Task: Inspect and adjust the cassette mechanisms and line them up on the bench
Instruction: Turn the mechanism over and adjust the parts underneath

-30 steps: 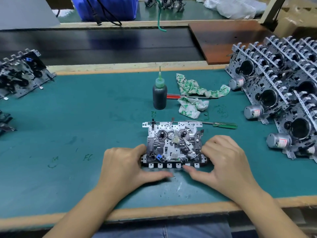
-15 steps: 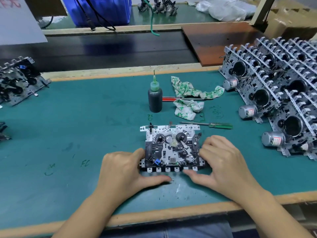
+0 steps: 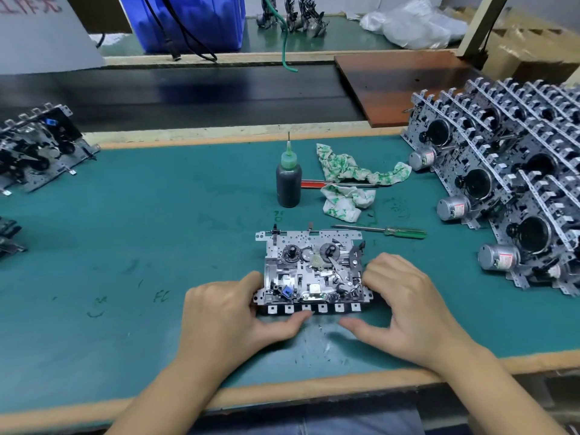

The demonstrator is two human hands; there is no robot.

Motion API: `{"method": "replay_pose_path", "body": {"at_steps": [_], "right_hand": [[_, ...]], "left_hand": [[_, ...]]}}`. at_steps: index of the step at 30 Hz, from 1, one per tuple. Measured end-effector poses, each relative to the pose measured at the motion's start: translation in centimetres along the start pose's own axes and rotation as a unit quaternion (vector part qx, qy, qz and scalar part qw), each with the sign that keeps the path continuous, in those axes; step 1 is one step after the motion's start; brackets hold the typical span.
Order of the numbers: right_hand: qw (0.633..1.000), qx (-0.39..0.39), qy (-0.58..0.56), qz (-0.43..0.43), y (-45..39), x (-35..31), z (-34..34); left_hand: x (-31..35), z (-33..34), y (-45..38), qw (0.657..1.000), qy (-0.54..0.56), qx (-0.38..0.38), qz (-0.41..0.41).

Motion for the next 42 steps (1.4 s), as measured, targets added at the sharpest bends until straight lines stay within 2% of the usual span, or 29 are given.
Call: {"method": "replay_pose_path", "body": {"at_steps": [5,11,13,15,19,23,25,28,31,32,33,35,38,40,42], "right_hand": [[1.000,-0.002,0.012,-0.007,-0.2,-0.1,-0.1],[0.999,0.002,0.030,0.028,-0.4,-0.1,-0.1],[0.999,-0.016,-0.018,0.038,-0.4,0.1,-0.2],[0.987,-0.045,-0.132,0.074,-0.4,0.7,-0.2],[0.926,-0.060,-0.320,0.191,-0.6,1.8,-0.1],[0.895,-0.095,-0.340,0.272,-0.9,2.4,1.1],[0.888,-0.115,-0.344,0.282,-1.0,2.3,1.6],[0.920,-0.106,-0.284,0.247,-1.5,1.8,1.0],[0.959,-0.065,-0.176,0.214,-1.9,1.9,-0.6],[0.960,-0.054,-0.171,0.213,-1.9,2.3,-0.9],[0.957,-0.050,-0.191,0.214,-1.8,2.6,-1.0],[0.936,-0.082,-0.281,0.195,-1.5,2.0,-0.2],[0.908,-0.108,-0.374,0.157,-1.2,0.2,1.3],[0.898,-0.087,-0.399,0.161,-1.5,-0.1,1.7],[0.889,-0.071,-0.416,0.175,-1.7,0.1,1.8]], "left_hand": [[0.1,-0.4,-0.2,1.000,-0.004,0.018,0.003],[-0.3,0.0,-1.0,0.996,0.064,-0.059,0.013],[-0.6,0.2,-0.9,0.993,0.085,-0.076,-0.006],[-1.0,-0.1,-0.9,0.985,0.154,-0.067,-0.039],[-1.0,-1.4,-1.2,0.962,0.263,-0.022,-0.075],[-1.5,-1.6,-1.6,0.935,0.317,0.030,-0.157],[-2.1,-1.6,-1.7,0.928,0.316,0.026,-0.196],[-2.7,-1.6,-1.9,0.951,0.210,-0.041,-0.222],[-2.4,-3.2,-2.1,0.981,-0.009,-0.064,-0.184],[-1.6,-4.0,-2.4,0.986,-0.053,-0.048,-0.152],[-0.7,-4.6,-2.7,0.991,-0.052,-0.029,-0.119],[1.0,-4.8,-3.2,0.997,0.043,-0.014,-0.055],[3.4,-2.8,-4.0,0.975,0.206,-0.076,0.022],[4.4,-1.3,-4.4,0.960,0.247,-0.123,0.044],[4.6,-0.4,-4.5,0.959,0.246,-0.135,0.049]]}}
Point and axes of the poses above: each hand's wrist, its own y-axis away from the middle knuckle, its own z-axis out of the palm, x = y × z, the point moved 10 cm from there along -y, towards the middle knuckle, and after that the axes turned 13 degrees about y, right-handed, at the moved point
